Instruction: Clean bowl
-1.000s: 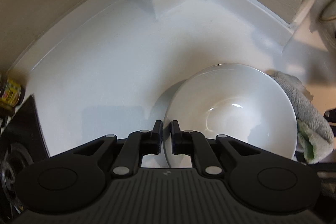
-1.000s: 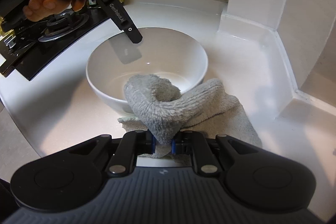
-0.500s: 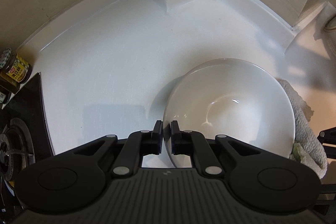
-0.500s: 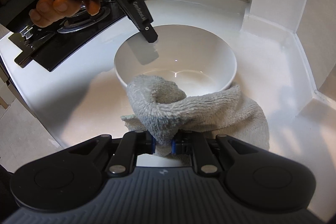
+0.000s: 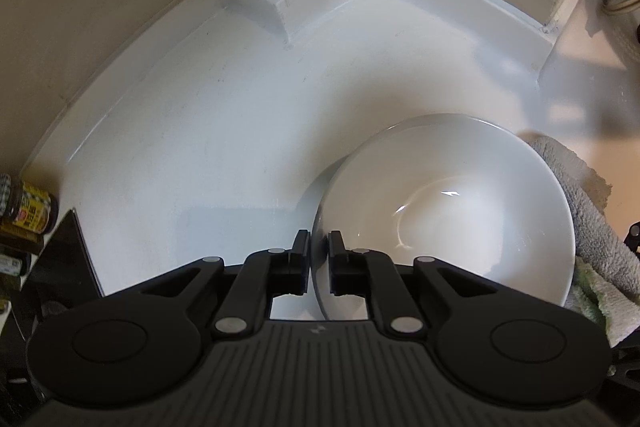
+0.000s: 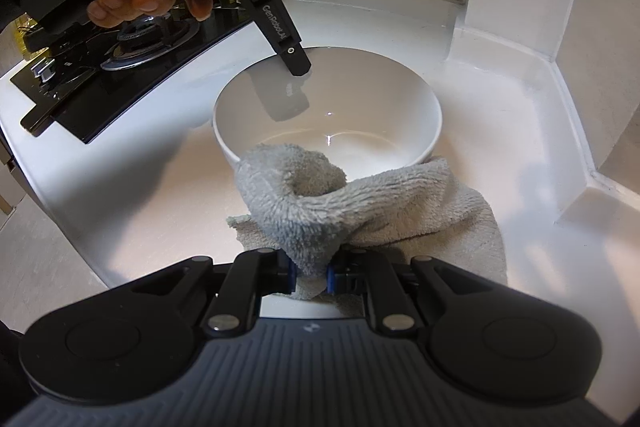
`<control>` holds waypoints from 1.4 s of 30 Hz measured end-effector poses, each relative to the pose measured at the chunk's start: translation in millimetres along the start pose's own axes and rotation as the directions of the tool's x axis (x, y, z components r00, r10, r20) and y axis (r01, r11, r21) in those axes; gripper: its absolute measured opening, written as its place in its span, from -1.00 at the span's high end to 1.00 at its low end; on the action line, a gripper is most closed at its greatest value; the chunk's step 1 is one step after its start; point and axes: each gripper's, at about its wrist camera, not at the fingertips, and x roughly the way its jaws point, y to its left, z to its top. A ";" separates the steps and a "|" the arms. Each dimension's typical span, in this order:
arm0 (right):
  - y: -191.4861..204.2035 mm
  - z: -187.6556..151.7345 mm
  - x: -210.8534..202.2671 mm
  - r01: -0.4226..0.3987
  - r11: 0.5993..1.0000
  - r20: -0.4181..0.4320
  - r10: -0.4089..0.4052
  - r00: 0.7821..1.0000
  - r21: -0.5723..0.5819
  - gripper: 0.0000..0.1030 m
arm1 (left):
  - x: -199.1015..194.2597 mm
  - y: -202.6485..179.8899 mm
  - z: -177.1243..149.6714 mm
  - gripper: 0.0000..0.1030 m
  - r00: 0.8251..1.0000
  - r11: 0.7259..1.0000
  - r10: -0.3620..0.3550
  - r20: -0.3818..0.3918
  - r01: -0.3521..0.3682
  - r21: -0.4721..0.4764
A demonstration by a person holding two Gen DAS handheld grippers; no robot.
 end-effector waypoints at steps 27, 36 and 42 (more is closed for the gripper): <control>11.4 -1.4 -5.8 0.043 0.999 -0.018 -0.043 0.999 0.000 0.78 | -15.1 -12.9 -36.7 0.89 0.999 0.969 0.028 0.029 -0.020 -0.247; -22.7 4.6 -0.7 0.060 0.997 -0.011 -0.060 0.998 0.057 0.78 | -22.2 -10.6 -39.7 0.67 1.000 0.987 -0.014 0.014 0.016 -0.160; -21.7 4.1 1.0 0.061 0.997 -0.010 -0.061 0.998 0.045 0.78 | -23.8 -5.0 -18.0 0.70 0.999 1.000 -0.024 0.031 0.024 -0.013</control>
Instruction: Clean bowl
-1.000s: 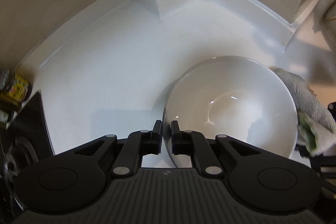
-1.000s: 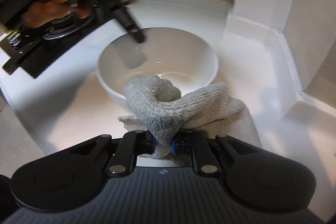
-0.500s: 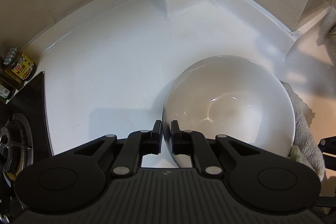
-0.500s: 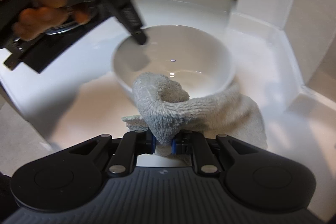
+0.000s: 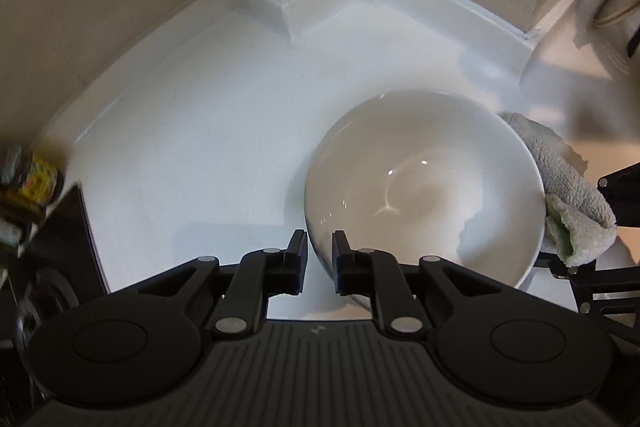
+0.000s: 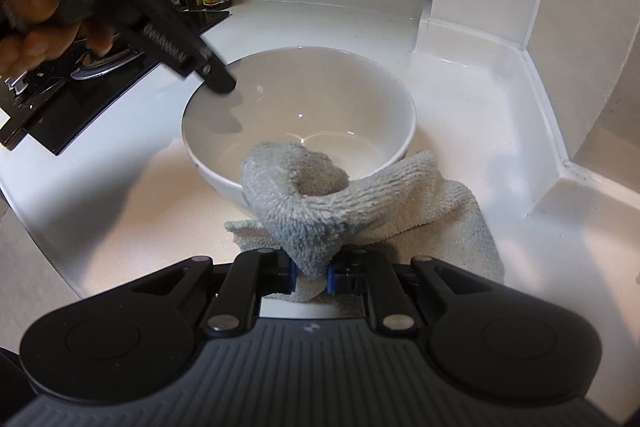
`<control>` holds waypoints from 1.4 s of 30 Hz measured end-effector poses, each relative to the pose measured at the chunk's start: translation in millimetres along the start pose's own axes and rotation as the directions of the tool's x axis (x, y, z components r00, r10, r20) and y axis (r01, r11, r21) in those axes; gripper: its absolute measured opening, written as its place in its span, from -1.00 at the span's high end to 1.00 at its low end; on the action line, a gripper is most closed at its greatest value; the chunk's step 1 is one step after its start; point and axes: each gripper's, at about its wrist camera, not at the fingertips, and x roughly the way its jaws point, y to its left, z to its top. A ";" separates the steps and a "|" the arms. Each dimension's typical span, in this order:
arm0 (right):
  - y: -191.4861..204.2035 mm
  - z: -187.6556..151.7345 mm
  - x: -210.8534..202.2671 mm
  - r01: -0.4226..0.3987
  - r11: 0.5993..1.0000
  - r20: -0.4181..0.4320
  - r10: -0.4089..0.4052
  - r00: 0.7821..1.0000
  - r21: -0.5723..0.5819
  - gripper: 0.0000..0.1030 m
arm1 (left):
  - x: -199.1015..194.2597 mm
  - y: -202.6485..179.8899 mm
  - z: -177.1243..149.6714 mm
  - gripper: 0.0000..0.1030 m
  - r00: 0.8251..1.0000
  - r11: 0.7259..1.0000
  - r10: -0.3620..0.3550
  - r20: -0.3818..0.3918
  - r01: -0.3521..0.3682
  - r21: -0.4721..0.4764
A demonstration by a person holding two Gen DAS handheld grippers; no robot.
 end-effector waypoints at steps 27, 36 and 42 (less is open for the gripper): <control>44.9 -10.2 -14.2 -0.002 0.981 -0.007 0.001 1.000 -0.196 0.78 | 9.7 4.5 -29.3 0.85 0.999 0.976 0.038 -0.010 -0.039 -0.214; 44.1 -10.5 -14.8 -0.066 0.975 -0.012 0.065 0.998 -0.214 0.78 | 4.0 6.4 -26.9 0.85 1.000 0.995 0.002 -0.002 -0.003 -0.102; 42.3 -12.9 -12.5 -0.074 0.975 -0.013 0.073 0.997 -0.209 0.78 | 8.8 2.6 -8.8 0.84 1.000 0.994 -0.029 0.009 0.028 0.104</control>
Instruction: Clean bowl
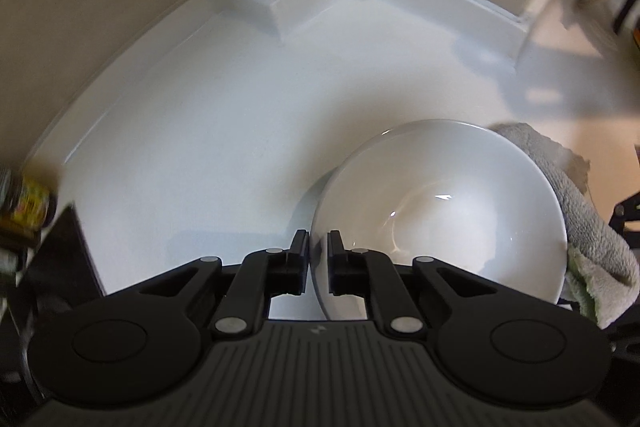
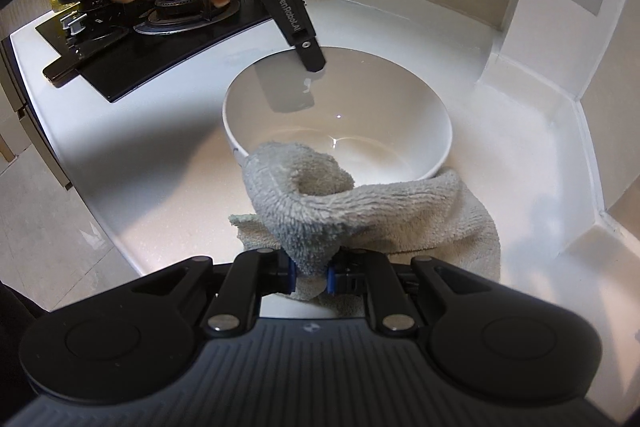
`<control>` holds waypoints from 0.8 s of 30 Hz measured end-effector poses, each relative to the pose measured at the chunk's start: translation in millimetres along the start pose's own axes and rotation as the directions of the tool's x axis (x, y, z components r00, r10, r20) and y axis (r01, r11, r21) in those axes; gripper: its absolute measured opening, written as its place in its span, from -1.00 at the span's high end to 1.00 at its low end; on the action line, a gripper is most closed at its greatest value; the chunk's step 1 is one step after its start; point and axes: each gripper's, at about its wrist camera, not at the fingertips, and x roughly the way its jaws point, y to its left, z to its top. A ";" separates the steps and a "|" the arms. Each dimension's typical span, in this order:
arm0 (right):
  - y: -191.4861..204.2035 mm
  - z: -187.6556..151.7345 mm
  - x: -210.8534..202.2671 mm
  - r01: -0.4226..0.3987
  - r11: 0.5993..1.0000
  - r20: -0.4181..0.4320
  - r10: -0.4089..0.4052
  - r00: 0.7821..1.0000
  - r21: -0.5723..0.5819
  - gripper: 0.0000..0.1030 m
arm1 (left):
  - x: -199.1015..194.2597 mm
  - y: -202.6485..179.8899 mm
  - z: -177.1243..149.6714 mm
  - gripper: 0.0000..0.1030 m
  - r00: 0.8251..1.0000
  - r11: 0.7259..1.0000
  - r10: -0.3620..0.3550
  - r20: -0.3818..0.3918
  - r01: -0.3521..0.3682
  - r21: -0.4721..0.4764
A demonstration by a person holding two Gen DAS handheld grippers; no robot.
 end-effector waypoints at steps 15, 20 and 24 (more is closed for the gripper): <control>-13.0 1.9 1.1 0.023 0.999 0.009 -0.023 1.000 0.035 0.79 | 0.8 2.8 -4.7 0.93 0.999 0.994 0.017 -0.048 -0.022 -0.106; -33.2 2.3 3.2 0.086 0.994 0.007 -0.087 0.996 0.069 0.78 | -7.8 4.4 -21.1 0.93 0.999 0.967 0.011 -0.041 -0.021 -0.252; -35.4 2.9 2.3 0.120 0.989 0.001 -0.121 0.993 0.086 0.78 | -8.5 4.3 -22.5 0.95 0.998 0.948 0.036 -0.042 -0.048 -0.313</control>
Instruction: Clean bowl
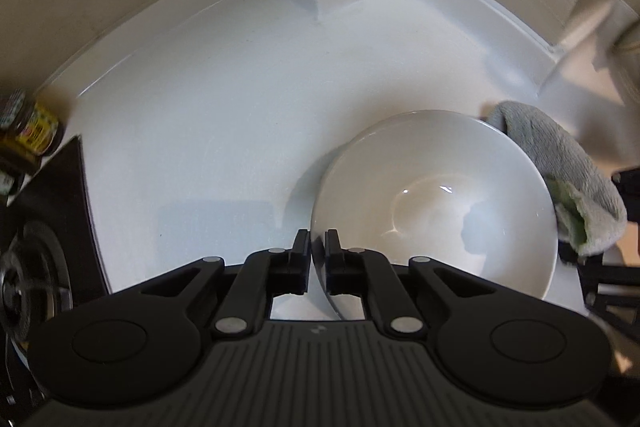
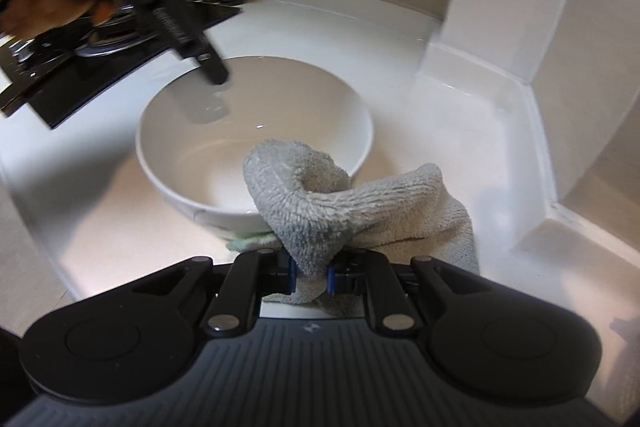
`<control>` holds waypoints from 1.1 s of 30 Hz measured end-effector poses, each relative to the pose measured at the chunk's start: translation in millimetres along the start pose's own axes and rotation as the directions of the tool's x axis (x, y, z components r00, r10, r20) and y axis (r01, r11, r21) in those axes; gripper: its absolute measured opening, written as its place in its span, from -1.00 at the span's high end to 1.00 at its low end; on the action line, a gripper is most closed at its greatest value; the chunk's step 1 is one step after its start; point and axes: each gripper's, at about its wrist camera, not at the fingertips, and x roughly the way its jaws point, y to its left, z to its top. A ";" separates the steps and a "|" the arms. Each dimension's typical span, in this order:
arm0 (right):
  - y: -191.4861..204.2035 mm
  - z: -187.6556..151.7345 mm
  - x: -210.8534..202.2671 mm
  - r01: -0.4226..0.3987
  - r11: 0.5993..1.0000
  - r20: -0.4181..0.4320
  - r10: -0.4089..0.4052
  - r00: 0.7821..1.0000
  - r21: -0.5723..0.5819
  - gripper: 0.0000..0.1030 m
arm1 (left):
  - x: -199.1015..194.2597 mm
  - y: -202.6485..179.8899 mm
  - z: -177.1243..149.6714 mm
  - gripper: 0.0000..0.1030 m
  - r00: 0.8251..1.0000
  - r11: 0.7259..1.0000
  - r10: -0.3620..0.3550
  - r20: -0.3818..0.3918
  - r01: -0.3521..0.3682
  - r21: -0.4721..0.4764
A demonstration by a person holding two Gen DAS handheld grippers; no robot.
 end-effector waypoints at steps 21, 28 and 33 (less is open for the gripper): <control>10.9 -0.5 -3.3 -0.035 0.999 0.011 0.035 0.999 0.004 0.78 | -4.0 -1.3 -2.6 0.77 1.000 1.000 -0.002 -0.009 0.002 0.017; -9.2 9.3 8.6 0.013 1.000 0.018 -0.013 1.000 -0.004 0.78 | -10.1 1.0 3.7 0.76 1.000 0.999 -0.005 0.027 0.004 0.046; -3.2 8.6 8.5 0.018 1.000 0.020 -0.017 1.000 -0.021 0.78 | -13.1 1.0 15.9 0.78 0.999 0.995 -0.017 0.042 0.013 0.102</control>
